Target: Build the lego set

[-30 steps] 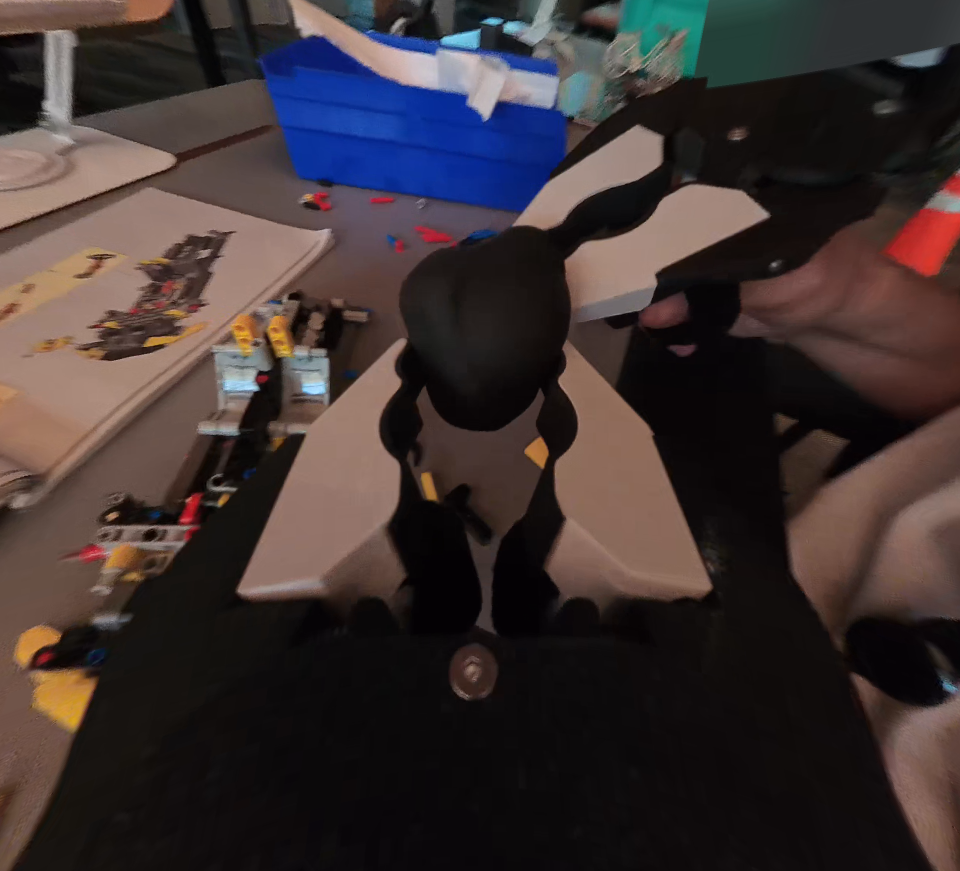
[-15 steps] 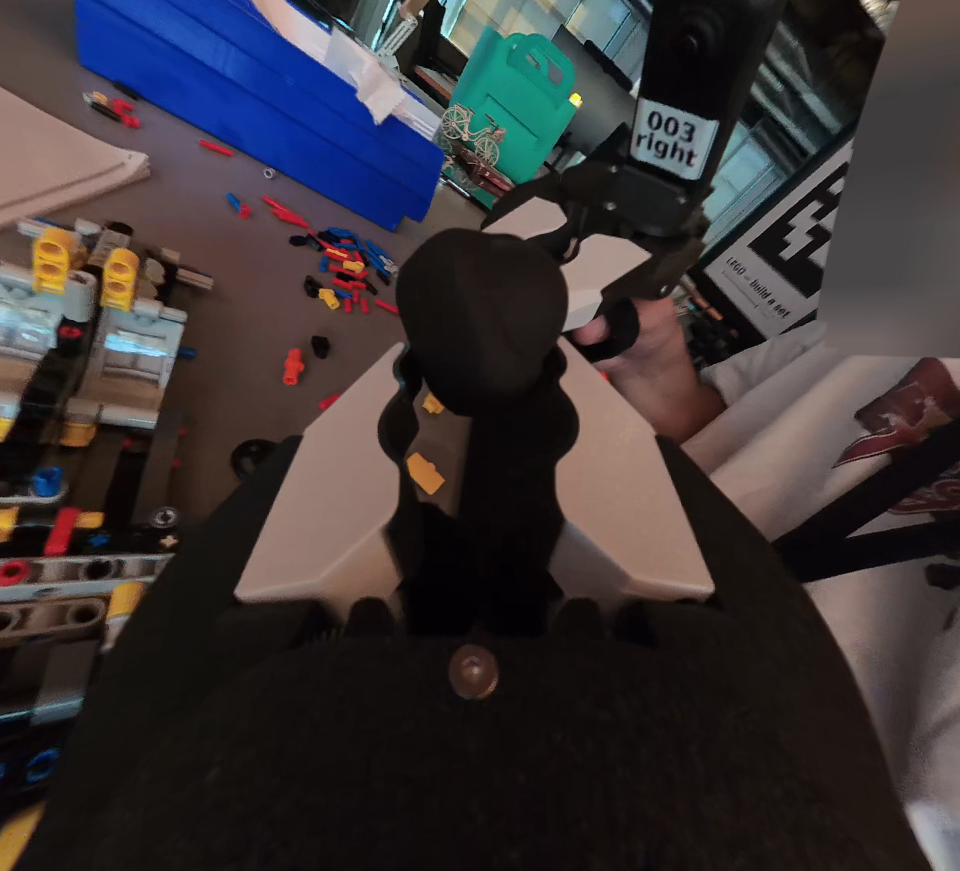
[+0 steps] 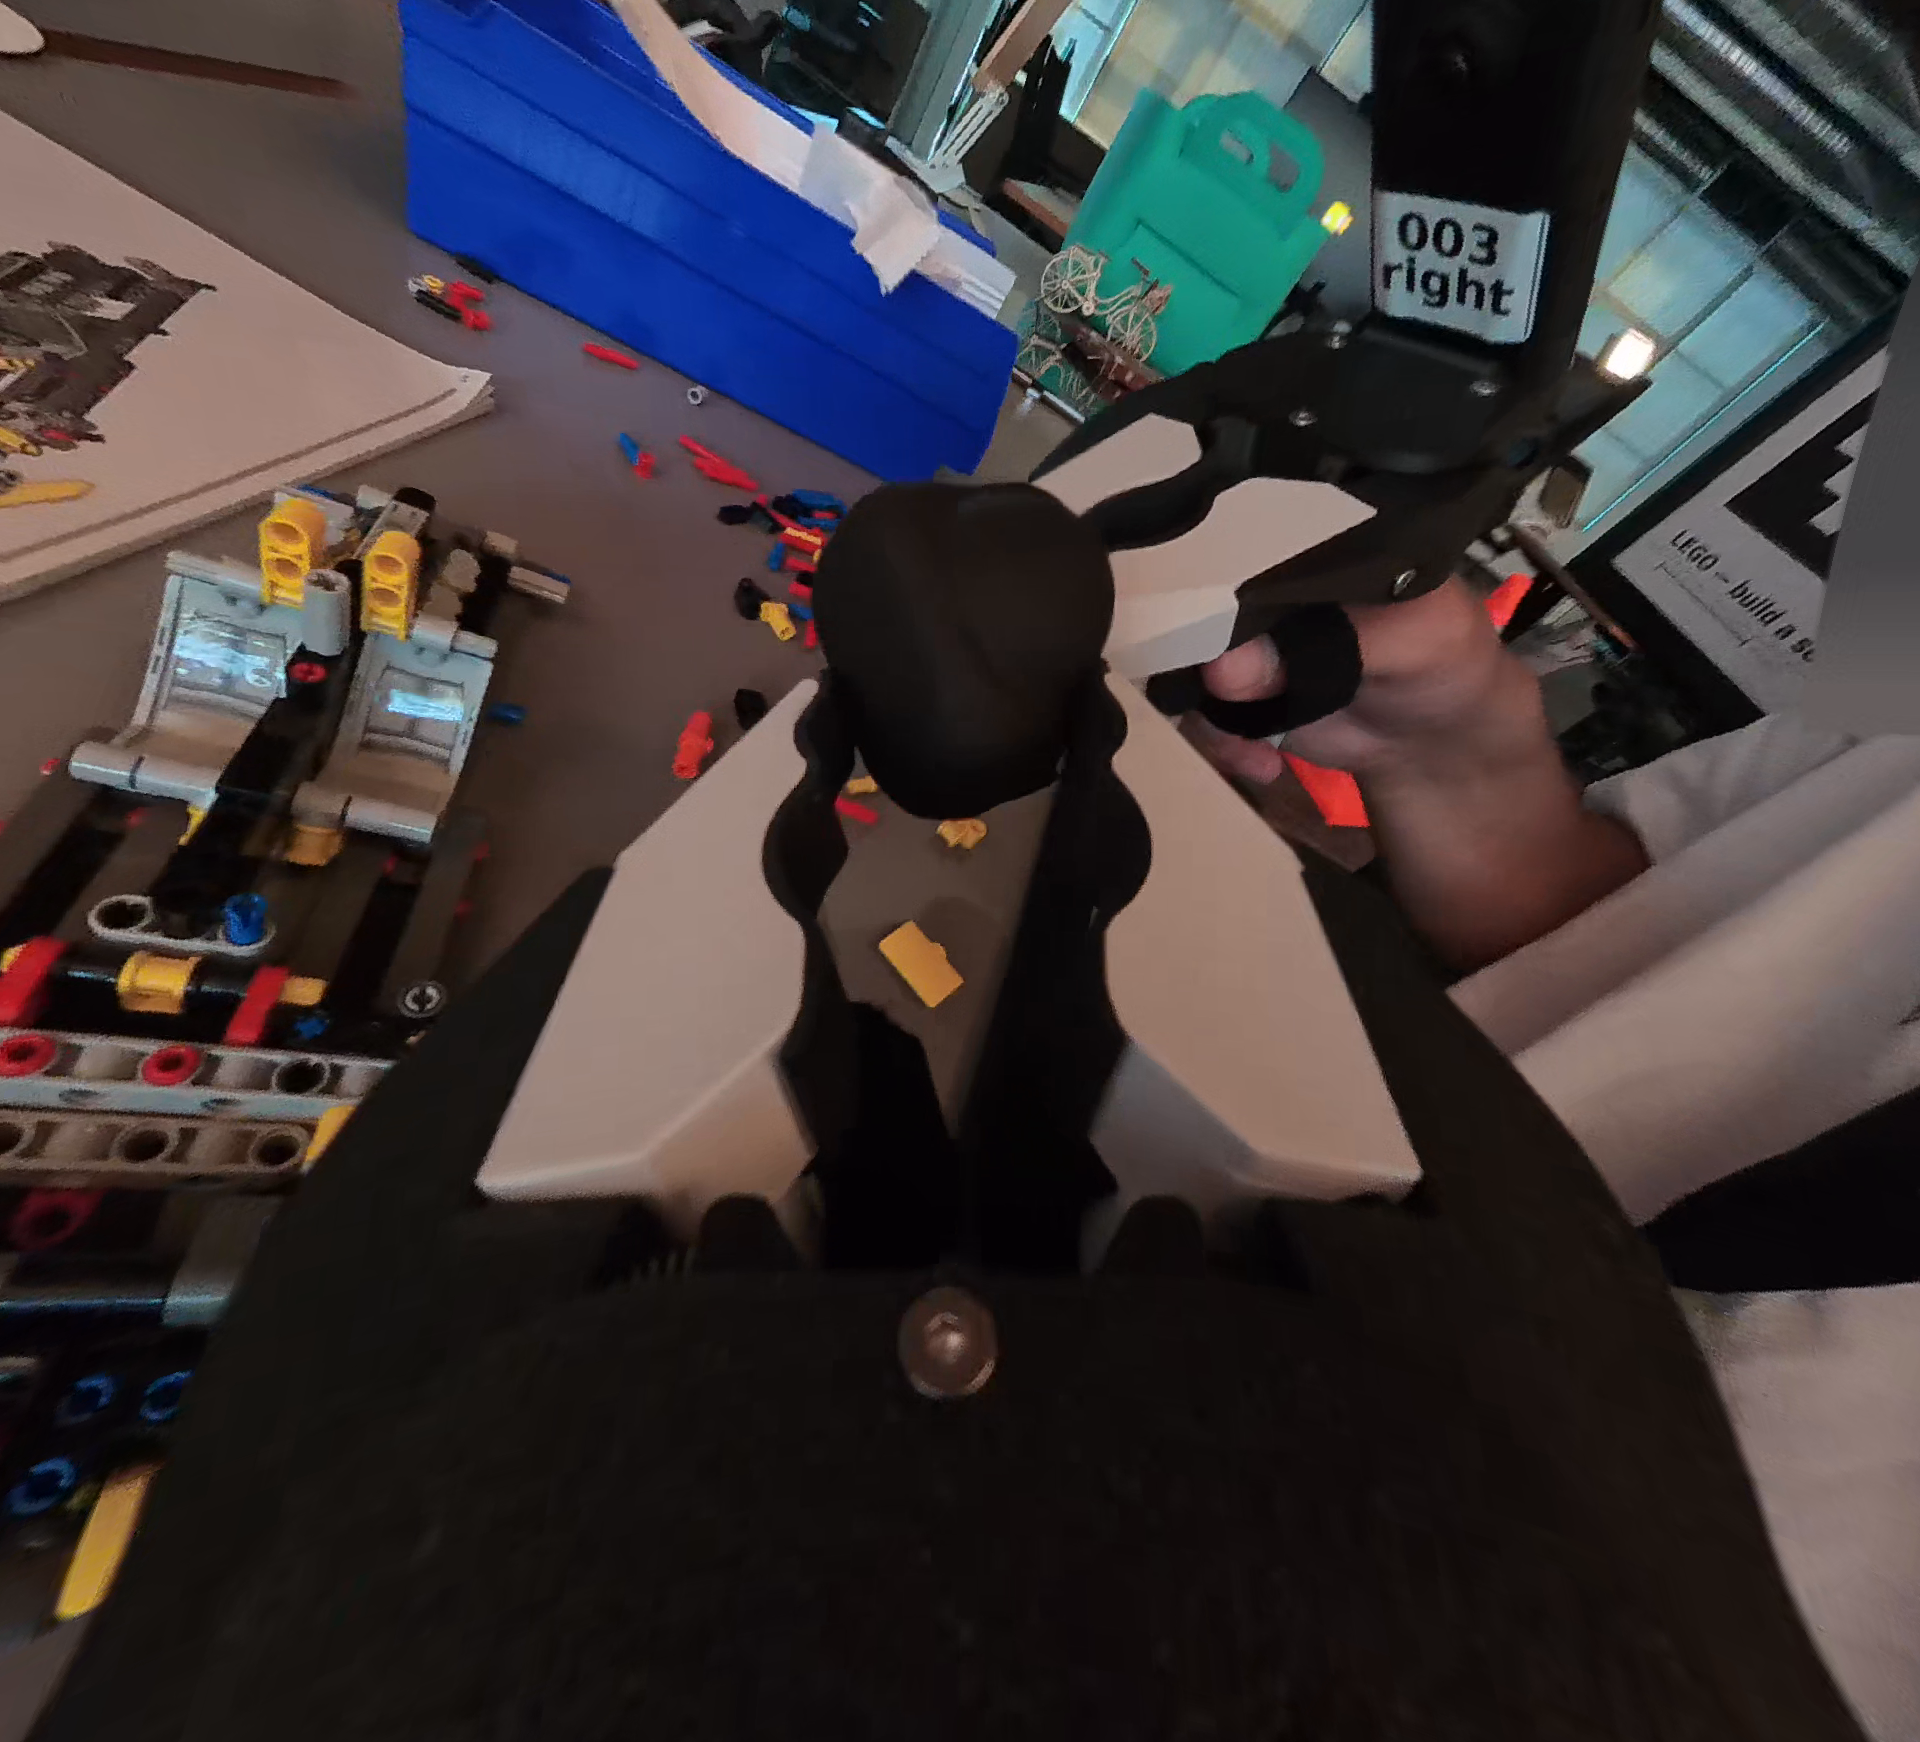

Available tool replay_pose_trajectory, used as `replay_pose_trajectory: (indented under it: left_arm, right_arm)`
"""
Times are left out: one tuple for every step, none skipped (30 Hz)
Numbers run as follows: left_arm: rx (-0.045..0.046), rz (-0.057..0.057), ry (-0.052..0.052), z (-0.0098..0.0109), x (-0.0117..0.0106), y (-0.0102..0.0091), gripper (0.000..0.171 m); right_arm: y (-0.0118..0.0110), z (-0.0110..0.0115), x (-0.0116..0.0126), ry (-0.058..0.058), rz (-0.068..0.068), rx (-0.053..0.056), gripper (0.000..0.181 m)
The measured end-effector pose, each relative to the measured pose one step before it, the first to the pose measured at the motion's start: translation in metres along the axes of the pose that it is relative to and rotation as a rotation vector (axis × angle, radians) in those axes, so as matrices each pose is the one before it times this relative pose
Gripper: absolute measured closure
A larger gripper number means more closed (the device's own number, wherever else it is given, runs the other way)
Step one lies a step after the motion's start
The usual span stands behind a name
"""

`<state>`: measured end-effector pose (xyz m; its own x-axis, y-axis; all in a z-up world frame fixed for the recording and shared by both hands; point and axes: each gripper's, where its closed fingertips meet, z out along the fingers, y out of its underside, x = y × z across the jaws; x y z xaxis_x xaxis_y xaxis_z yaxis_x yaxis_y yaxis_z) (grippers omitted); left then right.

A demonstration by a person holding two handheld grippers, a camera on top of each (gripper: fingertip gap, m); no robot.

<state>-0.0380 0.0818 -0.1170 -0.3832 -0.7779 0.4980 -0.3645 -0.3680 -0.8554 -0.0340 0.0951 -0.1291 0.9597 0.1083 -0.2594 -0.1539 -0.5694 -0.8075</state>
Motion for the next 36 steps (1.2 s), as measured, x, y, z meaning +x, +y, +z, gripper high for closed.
replay_pose_trajectory:
  left_arm:
    - [-0.00698, 0.0157, -0.0081, -0.00025, 0.00020, 0.00035, 0.132]
    - [-0.00685, 0.0178, -0.0107, -0.00068, 0.00005, -0.00025, 0.132]
    - [-0.01614, 0.0291, -0.0154, -0.00124, -0.00032, 0.00072, 0.133]
    - [-0.01103, 0.0342, -0.0204, -0.00222, -0.00033, -0.00001, 0.133]
    - [-0.00091, 0.0301, -0.0220, -0.00335, -0.00005, -0.00126, 0.132]
    - [-0.00366, 0.0310, -0.0252, -0.00452, -0.00034, -0.00059, 0.132]
    - [-0.00483, 0.0399, -0.0378, -0.00577, -0.00232, 0.00044, 0.132]
    - [-0.00854, 0.0450, -0.0574, -0.00767, -0.00549, 0.00169, 0.133]
    - [-0.00950, 0.0443, -0.0812, -0.01084, -0.01037, 0.00282, 0.134]
    - [0.00429, 0.0196, -0.0710, -0.01476, -0.01217, 0.00205, 0.134]
    - [0.01915, -0.0248, -0.0410, -0.01725, -0.01158, 0.00093, 0.135]
    - [0.02176, -0.0512, -0.0262, -0.01745, -0.01183, 0.00147, 0.136]
    - [0.01384, -0.0451, -0.0431, -0.01750, -0.01504, 0.00296, 0.137]
    - [-0.00137, -0.0217, -0.0687, -0.01852, -0.01967, 0.00471, 0.137]
    - [-0.01112, -0.0022, -0.0901, -0.02072, -0.02441, 0.00519, 0.137]
    - [-0.00504, 0.0079, -0.1088, -0.02382, -0.02970, 0.00361, 0.137]
    - [0.00510, -0.0019, -0.1145, -0.02598, -0.03506, 0.00180, 0.137]
    - [-0.00058, -0.0210, -0.1071, -0.02620, -0.03953, 0.00206, 0.136]
    - [-0.01047, -0.0333, -0.1129, -0.02480, -0.04547, 0.00344, 0.136]
    - [-0.01543, -0.0373, -0.1323, -0.02179, -0.05222, 0.00579, 0.135]
    - [-0.02894, -0.0384, -0.1426, -0.01560, -0.05675, 0.00950, 0.135]
    - [-0.04991, -0.0378, -0.1196, -0.00632, -0.05416, 0.01375, 0.135]
    - [-0.05687, -0.0335, -0.0982, 0.00213, -0.04895, 0.01504, 0.135]
    - [-0.03446, -0.0427, -0.0900, 0.00722, -0.04348, 0.01110, 0.135]
    - [-0.01069, -0.0449, -0.0487, 0.01116, -0.03247, 0.00551, 0.135]
    - [-0.02528, -0.0483, -0.0086, 0.01203, -0.02175, 0.00459, 0.135]
    - [-0.01170, -0.0338, -0.0067, 0.01031, -0.01617, 0.00016, 0.135]
    - [-0.00228, -0.0175, 0.0093, 0.00922, -0.00943, -0.00223, 0.134]
    - [-0.02714, -0.0133, 0.0249, 0.00822, -0.00445, 0.00043, 0.134]
    - [-0.01065, -0.0017, -0.0029, 0.00638, -0.00639, -0.00167, 0.135]
    - [0.00410, 0.0134, -0.0023, 0.00501, -0.00425, -0.00302, 0.133]
    - [-0.01417, 0.0096, 0.0108, 0.00356, -0.00101, -0.00051, 0.133]
    - [-0.00777, -0.0015, 0.0197, 0.00111, 0.00155, -0.00177, 0.131]
    - [-0.01088, -0.0005, 0.0094, -0.00022, 0.00092, -0.00111, 0.128]
    - [-0.00623, 0.0124, -0.0068, -0.00061, -0.00036, -0.00051, 0.126]
    - [-0.00672, 0.0320, -0.0159, -0.00051, -0.00067, 0.00082, 0.126]
  right_arm:
    - [-0.00028, -0.00006, 0.00009, -0.0004, 0.0005, 0.0053, 0.176]
    - [-0.00209, 0.00010, -0.00061, -0.0087, 0.0066, 0.0213, 0.175]
    - [-0.00255, 0.00043, -0.00150, -0.0171, 0.0093, 0.0265, 0.173]
    - [-0.00260, 0.00075, -0.00148, -0.0184, -0.0028, 0.0299, 0.172]
    - [-0.00343, 0.00067, -0.00130, -0.0136, -0.0239, 0.0370, 0.168]
    - [-0.00300, 0.00061, 0.00050, 0.0016, -0.0265, 0.0335, 0.159]
    - [-0.00196, 0.00081, -0.00054, -0.0070, -0.0262, 0.0241, 0.150]
    - [-0.00180, 0.00074, -0.00178, -0.0178, -0.0202, 0.0227, 0.144]
    - [-0.00192, -0.00037, -0.00024, -0.0096, -0.0159, 0.0234, 0.143]
    - [-0.00032, -0.00119, 0.00412, 0.0149, -0.0177, 0.0181, 0.149]
    - [0.00096, -0.00068, 0.00485, 0.0142, -0.0161, 0.0140, 0.154]
    - [0.00040, 0.00013, 0.00187, -0.0077, -0.0036, 0.0154, 0.155]
    - [-0.00057, 0.00022, 0.00066, -0.0143, 0.0068, 0.0204, 0.155]
    - [-0.00042, -0.00022, 0.00303, 0.0021, 0.0076, 0.0238, 0.155]
    - [0.00137, -0.00034, 0.00444, 0.0107, 0.0051, 0.0174, 0.155]
    - [0.00268, -0.00063, 0.00435, 0.0115, 0.0010, 0.0103, 0.155]
    - [0.00275, -0.00087, 0.00389, 0.0124, -0.0059, 0.0108, 0.155]
    - [0.00276, -0.00128, 0.00454, 0.0214, -0.0132, 0.0111, 0.156]
    - [0.00195, -0.00123, 0.00407, 0.0218, -0.0142, 0.0107, 0.157]
    - [-0.00060, -0.00121, 0.00187, 0.0105, -0.0081, 0.0066, 0.157]
    - [-0.00249, -0.00094, 0.00077, 0.0037, -0.0037, 0.0072, 0.158]
    - [-0.00247, -0.00034, 0.00152, 0.0078, -0.0043, 0.0124, 0.161]
    - [-0.00024, 0.00058, 0.00171, 0.0076, -0.0037, 0.0039, 0.162]
    - [0.00265, 0.00167, 0.00105, 0.0002, 0.0024, -0.0136, 0.162]
    - [0.00340, 0.00181, -0.00045, -0.0094, 0.0088, -0.0196, 0.162]
    - [0.00201, 0.00137, -0.00100, -0.0112, 0.0093, -0.0114, 0.162]
    - [0.00075, 0.00077, -0.00078, -0.0067, 0.0036, -0.0037, 0.162]
    - [0.00114, 0.00032, -0.00013, -0.0008, -0.0017, -0.0037, 0.162]
    - [0.00185, 0.00018, 0.00038, 0.0024, -0.0018, -0.0076, 0.162]
    - [0.00165, -0.00004, 0.00030, 0.0023, -0.0004, -0.0073, 0.162]
    - [0.00039, -0.00026, 0.00016, 0.0023, -0.0008, -0.0008, 0.162]
    - [-0.00065, -0.00057, 0.00029, 0.0040, -0.0029, 0.0044, 0.162]
    - [-0.00057, -0.00043, 0.00043, 0.0052, -0.0035, 0.0035, 0.162]
    - [-0.00004, -0.00021, 0.00051, 0.0037, -0.0018, 0.0008, 0.162]
    - [0.00052, -0.00007, 0.00032, 0.0017, 0.0006, -0.0017, 0.162]
    - [0.00042, 0.00006, 0.00007, -0.0004, 0.0018, -0.0021, 0.162]
